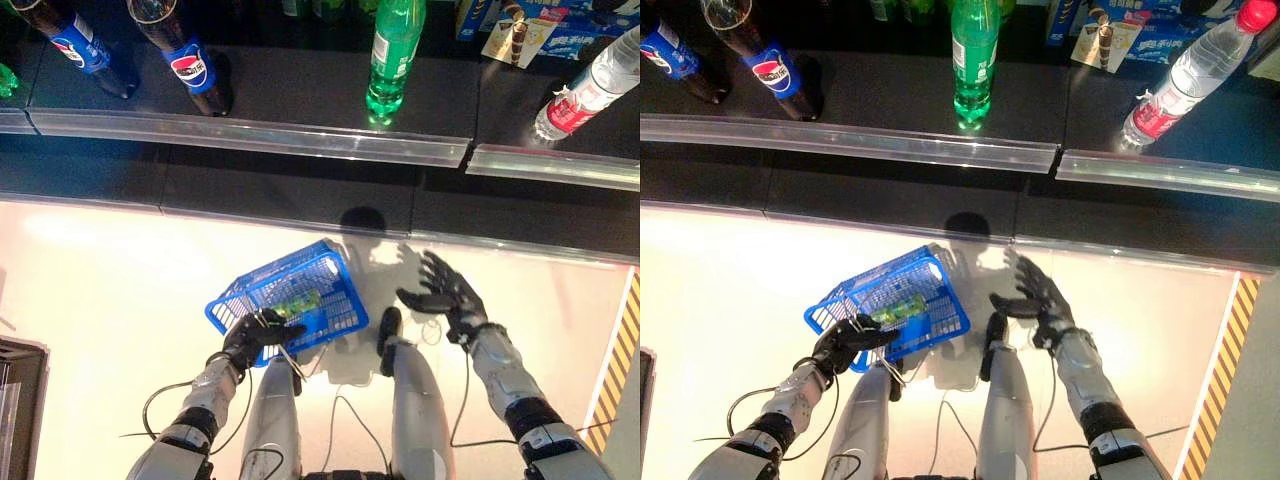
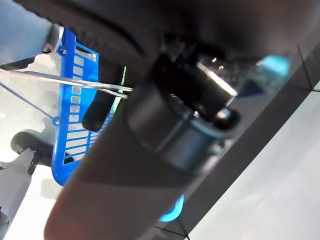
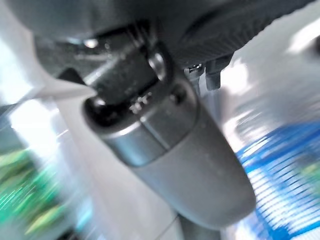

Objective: Pick up the drink and place into the basket.

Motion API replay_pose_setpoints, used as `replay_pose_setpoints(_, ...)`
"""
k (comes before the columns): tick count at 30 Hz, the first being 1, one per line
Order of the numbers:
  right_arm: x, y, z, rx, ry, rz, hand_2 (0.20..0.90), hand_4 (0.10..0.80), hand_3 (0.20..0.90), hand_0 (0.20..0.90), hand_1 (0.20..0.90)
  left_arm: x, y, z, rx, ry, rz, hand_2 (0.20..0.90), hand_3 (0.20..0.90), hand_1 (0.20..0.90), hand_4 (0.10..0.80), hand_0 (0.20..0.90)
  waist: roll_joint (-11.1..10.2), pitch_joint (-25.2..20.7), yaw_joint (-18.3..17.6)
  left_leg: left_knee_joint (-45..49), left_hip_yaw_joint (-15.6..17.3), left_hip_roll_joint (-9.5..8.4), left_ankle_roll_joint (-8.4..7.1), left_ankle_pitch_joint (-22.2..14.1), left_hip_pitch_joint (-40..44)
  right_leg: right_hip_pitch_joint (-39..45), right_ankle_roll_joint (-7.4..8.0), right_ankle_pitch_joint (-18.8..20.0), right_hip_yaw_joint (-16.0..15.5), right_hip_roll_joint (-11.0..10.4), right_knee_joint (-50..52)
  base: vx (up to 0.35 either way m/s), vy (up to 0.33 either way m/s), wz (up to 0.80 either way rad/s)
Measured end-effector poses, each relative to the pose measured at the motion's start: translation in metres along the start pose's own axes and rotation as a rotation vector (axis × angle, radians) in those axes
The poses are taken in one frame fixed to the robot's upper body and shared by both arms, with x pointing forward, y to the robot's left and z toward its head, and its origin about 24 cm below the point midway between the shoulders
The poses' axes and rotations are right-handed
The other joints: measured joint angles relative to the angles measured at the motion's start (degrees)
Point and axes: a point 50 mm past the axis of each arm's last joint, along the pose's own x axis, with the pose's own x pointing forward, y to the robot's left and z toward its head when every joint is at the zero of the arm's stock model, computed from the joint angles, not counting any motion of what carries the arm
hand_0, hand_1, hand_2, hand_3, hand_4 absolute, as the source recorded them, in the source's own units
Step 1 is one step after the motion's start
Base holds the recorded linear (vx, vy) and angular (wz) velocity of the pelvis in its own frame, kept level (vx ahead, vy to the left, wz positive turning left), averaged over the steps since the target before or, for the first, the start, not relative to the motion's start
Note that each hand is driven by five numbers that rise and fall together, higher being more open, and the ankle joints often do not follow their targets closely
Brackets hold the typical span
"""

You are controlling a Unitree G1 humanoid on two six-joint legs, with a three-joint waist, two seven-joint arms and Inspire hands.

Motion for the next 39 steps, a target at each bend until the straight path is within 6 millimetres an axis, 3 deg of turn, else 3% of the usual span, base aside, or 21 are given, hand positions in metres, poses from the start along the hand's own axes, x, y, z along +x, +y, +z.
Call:
replay_pose_setpoints(2, 0.005, 0.008, 0.023, -0.072, -0.091, 0.045, 0.900, 0.800, 0.900, 0.900, 0.900, 0.000, 0.000, 0.001, -0.003, -0.005, -0.001, 0.300, 0.200, 0.300, 0.100, 0.300, 0.0, 0.0, 0.0, 0.0, -0.1, -0.01, -0.01, 0.0, -0.5, -0.4, 0.01, -0.1, -0.2, -0.1, 0.0, -0.017, 0.010, 0.04)
replay_pose_setpoints(3, 0.005, 0.008, 0.023, -0.072, -0.091, 0.045, 0.900, 0.800, 0.900, 0.900, 0.900, 0.000, 0.000, 0.001, -0.003, -0.005, -0.001, 0.300, 0.200, 0.300, 0.100, 0.300, 0.0, 0.0, 0.0, 0.0, -0.1, -0.01, -0.01, 0.0, -0.5, -0.4, 0.01, -0.1, -0.2, -0.1, 0.0, -0.007, 0.006, 0.04)
replay_pose_setpoints(4, 0.006, 0.013, 0.039, -0.162, -0.148, 0.091, 0.900, 0.800, 0.900, 0.900, 0.900, 0.000, -0.001, 0.002, -0.018, -0.013, -0.001, 0.300, 0.200, 0.300, 0.100, 0.300, -0.1, 0.1, 0.1, -0.2, -0.2, -0.05, -0.11, 0.1, -0.9, -0.7, 0.04, -0.1, -0.3, -0.1, 0.2, 0.000, 0.000, 0.00)
replay_pose_setpoints(9, 0.004, 0.022, 0.061, -0.261, -0.234, 0.157, 0.900, 0.800, 0.900, 0.900, 0.900, 0.000, 0.000, 0.002, -0.017, -0.025, 0.003, 0.300, 0.200, 0.300, 0.100, 0.300, -0.7, 0.7, 0.1, -1.4, -0.5, -0.10, -0.44, 0.3, -0.6, -0.8, -0.09, -0.3, -0.7, -0.2, 0.4, 0.001, 0.017, 0.04)
replay_pose_setpoints(15, -0.001, 0.032, 0.092, -0.296, -0.367, 0.186, 0.900, 0.800, 0.900, 0.900, 0.900, -0.001, 0.004, -0.001, -0.024, -0.013, 0.015, 0.300, 0.200, 0.300, 0.100, 0.300, -1.4, 1.1, 0.2, -3.1, -0.9, -0.23, -1.23, 0.8, 0.9, 0.1, -0.25, -1.2, -1.4, -0.6, 1.1, 0.012, 0.011, 0.05)
replay_pose_setpoints(22, -0.006, 0.038, 0.129, -0.309, -0.536, 0.191, 0.900, 0.800, 0.900, 0.900, 0.900, -0.003, 0.008, -0.006, -0.071, -0.002, 0.034, 0.300, 0.200, 0.300, 0.100, 0.300, -1.5, 1.2, 0.4, -4.0, -1.2, -0.21, -1.02, 1.0, 2.6, 1.7, -0.22, -1.7, -1.7, -0.6, 0.7, 0.024, 0.007, 0.02)
replay_pose_setpoints(29, -0.011, 0.027, 0.146, -0.297, -0.619, 0.125, 0.900, 0.800, 0.900, 0.900, 0.900, -0.009, 0.016, -0.015, -0.316, 0.001, 0.022, 0.300, 0.200, 0.300, 0.100, 0.300, -1.4, 1.4, 0.6, -4.4, -1.2, -0.22, -1.33, 1.1, 3.3, 2.3, -0.22, -1.7, -1.8, -0.7, 0.8, 0.040, 0.002, 0.00)
replay_pose_setpoints(39, -0.019, 0.007, 0.162, -0.206, -0.745, -0.048, 0.900, 0.800, 0.900, 0.900, 0.900, -0.011, 0.016, -0.020, -0.348, 0.013, 0.012, 0.300, 0.200, 0.300, 0.100, 0.300, -1.3, 2.0, 1.3, -5.2, -1.3, -0.18, -1.42, 1.3, 4.5, 3.5, -0.14, -1.8, -2.2, -0.7, 0.3, 0.004, -0.001, 0.00)
